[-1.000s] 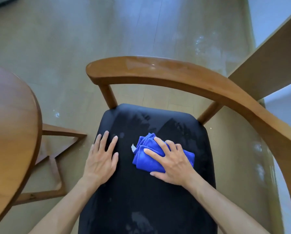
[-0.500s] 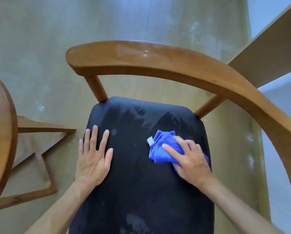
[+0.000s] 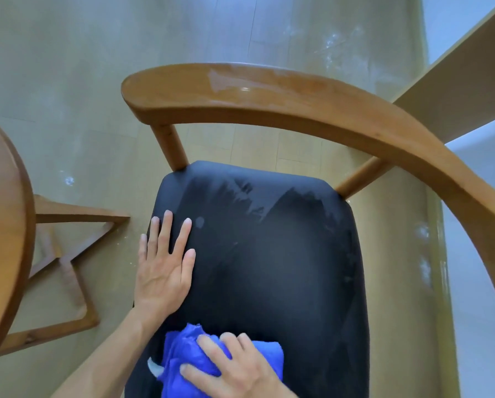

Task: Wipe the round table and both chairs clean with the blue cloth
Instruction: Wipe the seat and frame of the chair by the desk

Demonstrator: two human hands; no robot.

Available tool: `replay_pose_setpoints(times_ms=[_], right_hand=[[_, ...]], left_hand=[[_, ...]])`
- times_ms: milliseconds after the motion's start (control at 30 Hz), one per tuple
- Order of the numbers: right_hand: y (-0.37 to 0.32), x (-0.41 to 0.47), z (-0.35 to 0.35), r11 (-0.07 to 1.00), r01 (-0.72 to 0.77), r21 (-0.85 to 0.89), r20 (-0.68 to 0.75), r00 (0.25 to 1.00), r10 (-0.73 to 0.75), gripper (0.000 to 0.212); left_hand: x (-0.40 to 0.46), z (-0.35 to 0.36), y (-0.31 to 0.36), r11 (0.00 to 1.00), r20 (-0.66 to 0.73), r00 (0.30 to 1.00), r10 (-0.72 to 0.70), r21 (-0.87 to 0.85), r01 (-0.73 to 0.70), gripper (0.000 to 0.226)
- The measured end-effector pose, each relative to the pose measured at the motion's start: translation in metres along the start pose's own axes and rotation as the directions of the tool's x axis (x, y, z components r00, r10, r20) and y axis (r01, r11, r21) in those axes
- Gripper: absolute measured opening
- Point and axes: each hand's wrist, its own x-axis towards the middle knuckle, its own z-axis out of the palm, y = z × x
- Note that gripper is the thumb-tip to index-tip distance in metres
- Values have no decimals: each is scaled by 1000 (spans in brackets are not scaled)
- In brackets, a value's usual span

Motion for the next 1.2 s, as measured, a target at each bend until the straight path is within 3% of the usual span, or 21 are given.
replay_pose_setpoints(times_ms=[67,133,200,233,300,333,400,467,533,600,667,700,767,867,933,1000,1033,1067,1100,1200], right_hand=[[59,16,-31,990,136,-45,33,990,-134,33],[129,46,-61,975,51,-214,-48,997,-63,43],[188,88,-79,900,-330,-286,-210,938,277,46],[205,104,-81,816,-528,-237,-255,844,472,47],[203,122,-71,661,-731,-169,-293,677,675,48],[187,123,-63,638,-752,-168,-310,654,690,48],[126,100,-37,750,-647,-136,-280,752,597,48],[45,58,-10,897,-436,-67,-122,896,427,40],[-6,23,5,970,-239,-54,-29,971,237,25],[2,13,0,995,-81,-56,26,996,82,18],[47,22,-23,996,35,-82,62,998,-30,32],[74,31,-39,991,32,-127,71,997,-23,41],[131,57,-67,965,-110,-240,6,993,114,48],[184,95,-80,840,-473,-267,-162,881,444,51],[186,115,-69,705,-680,-202,-239,732,638,50],[163,139,-48,534,-839,-101,-297,538,789,49],[144,149,-38,496,-866,-67,-292,492,820,49],[124,161,-29,518,-854,-43,-273,509,816,50],[103,171,-22,588,-808,-32,-246,576,779,51],[57,185,-13,870,-481,-107,-90,876,473,52]], left_hand=[[3,-1,0,1000,-14,1000,6,-10,-6,59],[4,0,-1,1000,-30,999,22,-5,-22,58],[4,3,-1,1000,-44,999,29,0,-29,57],[3,5,-2,1000,-48,998,30,-1,-30,57],[3,8,-5,1000,-57,998,22,-4,-22,57],[4,9,-6,1000,-60,998,17,-5,-17,57],[4,10,-6,999,-60,998,22,-23,-24,57],[3,9,-6,998,-65,997,35,-56,-39,57],[2,8,-7,995,-66,997,43,-86,-49,57],[0,7,-8,994,-66,997,33,-105,-40,56],[2,7,-8,994,-70,997,36,-102,-43,56],[3,7,-8,994,-69,997,45,-95,-51,56],[4,8,-8,995,-71,996,55,-77,-61,56],[6,11,-8,997,-74,996,57,-54,-61,57],[6,12,-10,997,-75,996,54,-42,-57,58],[6,11,-13,998,-74,996,43,-42,-46,58],[5,10,-12,998,-67,997,41,-47,-44,58],[4,8,-11,998,-62,997,41,-54,-45,58],[2,6,-9,997,-59,997,39,-65,-42,58],[-13,3,-1,995,-85,996,-16,-95,8,60]])
